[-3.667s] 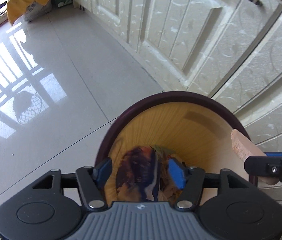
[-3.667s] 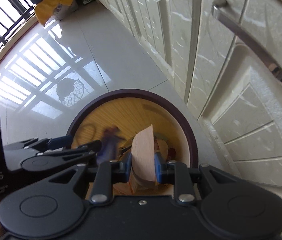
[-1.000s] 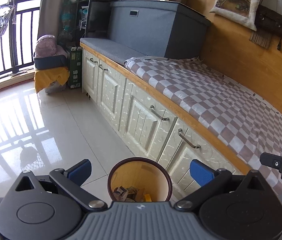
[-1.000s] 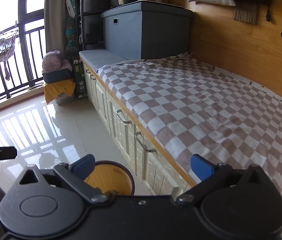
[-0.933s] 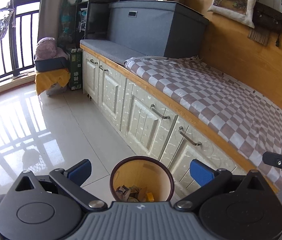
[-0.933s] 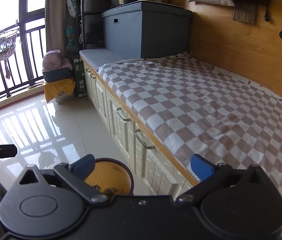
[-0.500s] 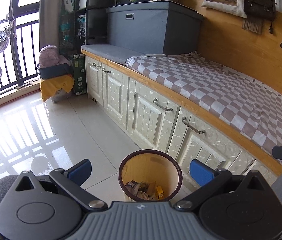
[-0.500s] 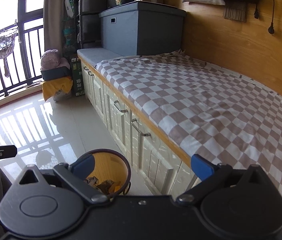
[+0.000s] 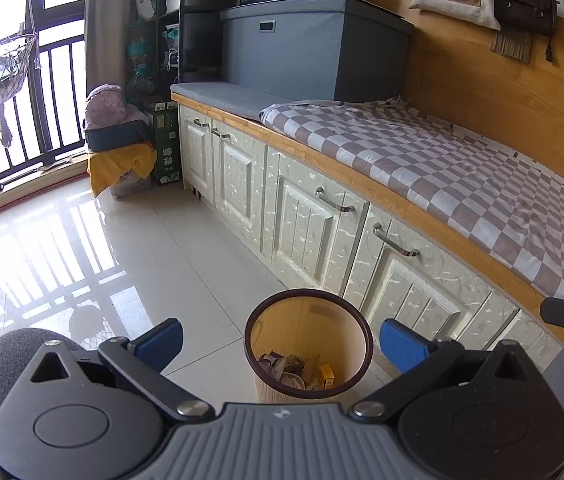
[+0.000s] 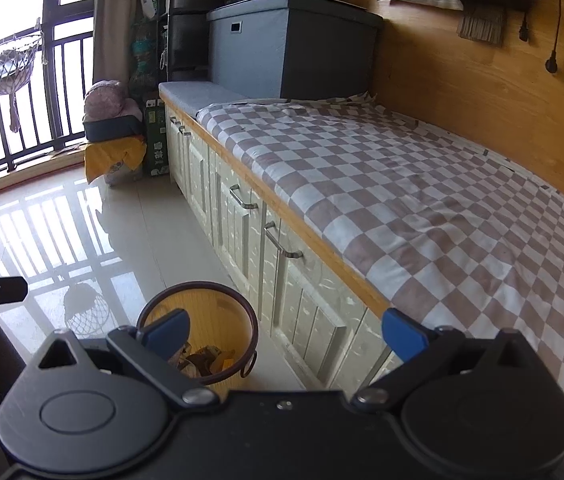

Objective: Collect trash

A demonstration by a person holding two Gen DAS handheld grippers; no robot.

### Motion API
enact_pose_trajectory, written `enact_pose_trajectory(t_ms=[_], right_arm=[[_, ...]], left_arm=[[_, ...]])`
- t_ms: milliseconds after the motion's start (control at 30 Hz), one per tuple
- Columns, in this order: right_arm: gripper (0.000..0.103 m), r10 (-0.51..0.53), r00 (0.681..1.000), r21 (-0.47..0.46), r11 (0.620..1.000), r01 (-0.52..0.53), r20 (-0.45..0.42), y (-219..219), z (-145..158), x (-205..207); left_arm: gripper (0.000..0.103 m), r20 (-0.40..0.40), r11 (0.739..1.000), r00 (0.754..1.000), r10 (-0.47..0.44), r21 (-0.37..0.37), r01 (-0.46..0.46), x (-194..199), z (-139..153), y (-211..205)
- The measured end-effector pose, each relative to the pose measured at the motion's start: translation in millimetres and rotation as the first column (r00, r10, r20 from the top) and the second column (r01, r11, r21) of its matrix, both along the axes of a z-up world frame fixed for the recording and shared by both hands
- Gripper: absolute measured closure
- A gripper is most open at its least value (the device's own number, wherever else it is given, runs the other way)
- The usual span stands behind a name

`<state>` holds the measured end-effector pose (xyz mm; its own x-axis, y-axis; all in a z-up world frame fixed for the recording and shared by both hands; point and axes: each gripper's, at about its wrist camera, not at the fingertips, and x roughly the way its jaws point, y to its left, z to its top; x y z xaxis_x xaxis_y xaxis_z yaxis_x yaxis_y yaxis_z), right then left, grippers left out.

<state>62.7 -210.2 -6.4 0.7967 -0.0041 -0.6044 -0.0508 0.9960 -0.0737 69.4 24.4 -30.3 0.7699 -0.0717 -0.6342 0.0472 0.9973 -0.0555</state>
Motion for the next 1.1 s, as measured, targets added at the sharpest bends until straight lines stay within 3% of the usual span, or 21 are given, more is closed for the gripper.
enact_pose_trajectory(t_ms=[1100], right_arm=[[0.0, -0.004, 0.999, 0.011, 1.0, 0.004, 0.033, 1.9, -0.1, -4.8]], left_arm=[[0.0, 0.018, 1.0, 1.0, -0.012, 0.008, 0.011, -4.4, -2.2, -3.5]])
